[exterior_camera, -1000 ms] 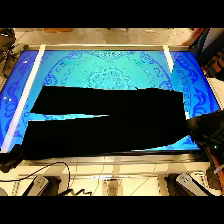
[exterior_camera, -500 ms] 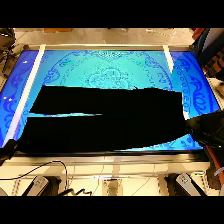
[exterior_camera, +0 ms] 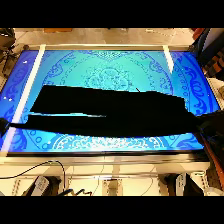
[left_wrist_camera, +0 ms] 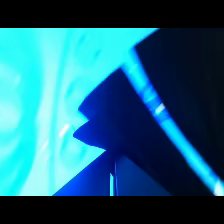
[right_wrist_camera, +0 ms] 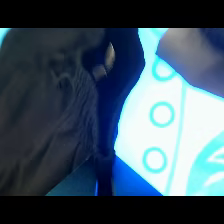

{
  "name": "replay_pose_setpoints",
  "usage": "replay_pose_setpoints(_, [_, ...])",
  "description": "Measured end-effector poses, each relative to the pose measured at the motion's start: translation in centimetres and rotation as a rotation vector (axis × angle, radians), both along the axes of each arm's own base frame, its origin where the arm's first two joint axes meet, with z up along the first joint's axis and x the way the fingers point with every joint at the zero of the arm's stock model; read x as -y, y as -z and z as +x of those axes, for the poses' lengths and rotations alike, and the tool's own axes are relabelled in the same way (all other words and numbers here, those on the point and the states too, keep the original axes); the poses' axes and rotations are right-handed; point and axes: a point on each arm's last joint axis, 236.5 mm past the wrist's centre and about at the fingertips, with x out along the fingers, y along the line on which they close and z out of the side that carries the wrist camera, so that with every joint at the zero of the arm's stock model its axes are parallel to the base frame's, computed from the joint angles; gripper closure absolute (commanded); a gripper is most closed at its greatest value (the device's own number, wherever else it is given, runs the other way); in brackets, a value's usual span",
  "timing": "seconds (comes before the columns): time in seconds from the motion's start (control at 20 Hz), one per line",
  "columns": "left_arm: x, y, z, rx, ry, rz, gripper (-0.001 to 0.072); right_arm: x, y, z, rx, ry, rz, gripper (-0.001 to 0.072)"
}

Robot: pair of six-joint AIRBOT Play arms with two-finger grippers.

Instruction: Fold the clothes and pants, and hang the long-sleeved shirts on hangers.

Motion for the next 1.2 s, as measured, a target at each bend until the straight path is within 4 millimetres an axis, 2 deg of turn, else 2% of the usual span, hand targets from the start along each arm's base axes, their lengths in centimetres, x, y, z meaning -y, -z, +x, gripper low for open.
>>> replay_pose_setpoints(0.1, [0.2,-1.6,2.8,0.05,0.004,0.016,0.0703,-0.1,-2.2,1.4,0.053,-0.004,-0.044,0.069])
replay_pose_setpoints(0.2, [0.9,-2.2,5.6,0.068,0.024,0.006,0.0703,-0.8,-3.7,3.6,0.088,-0.039,-0.07,0.069])
replay_pose_setpoints(0.35, [2.7,-1.9,10.2,0.069,0.078,-0.03,0.0703,-1.7,-4.1,7.9,0.096,-0.083,-0.095,0.0689])
replay_pose_setpoints(0.5, [3.8,-1.7,15.1,0.077,0.107,-0.07,0.0704,-1.8,-3.3,13.3,0.08,-0.107,-0.1,0.0689])
replay_pose_setpoints(0.65, [4.1,-1.5,19.5,0.098,0.099,-0.112,0.0703,-1.2,-1.2,18.4,0.037,-0.102,-0.066,0.0689])
replay_pose_setpoints(0.75, [4.6,-1.1,22.0,0.109,0.104,-0.125,0.0702,-0.6,0.7,21.1,0.005,-0.077,-0.023,0.0688])
replay_pose_setpoints(0.95, [5.9,-0.3,26.0,0.155,0.103,-0.131,0.0701,0.3,3.8,24.4,-0.033,0.004,0.07,0.0688])
replay_pose_setpoints(1.05, [6.1,-0.6,27.7,0.214,0.067,-0.142,0.0701,1.0,4.1,25.5,-0.011,0.055,0.096,0.0688])
replay_pose_setpoints(1.2, [5.6,-1.7,29.7,0.317,-0.008,-0.163,0.07,2.2,3.5,26.9,0.049,0.117,0.101,0.0687])
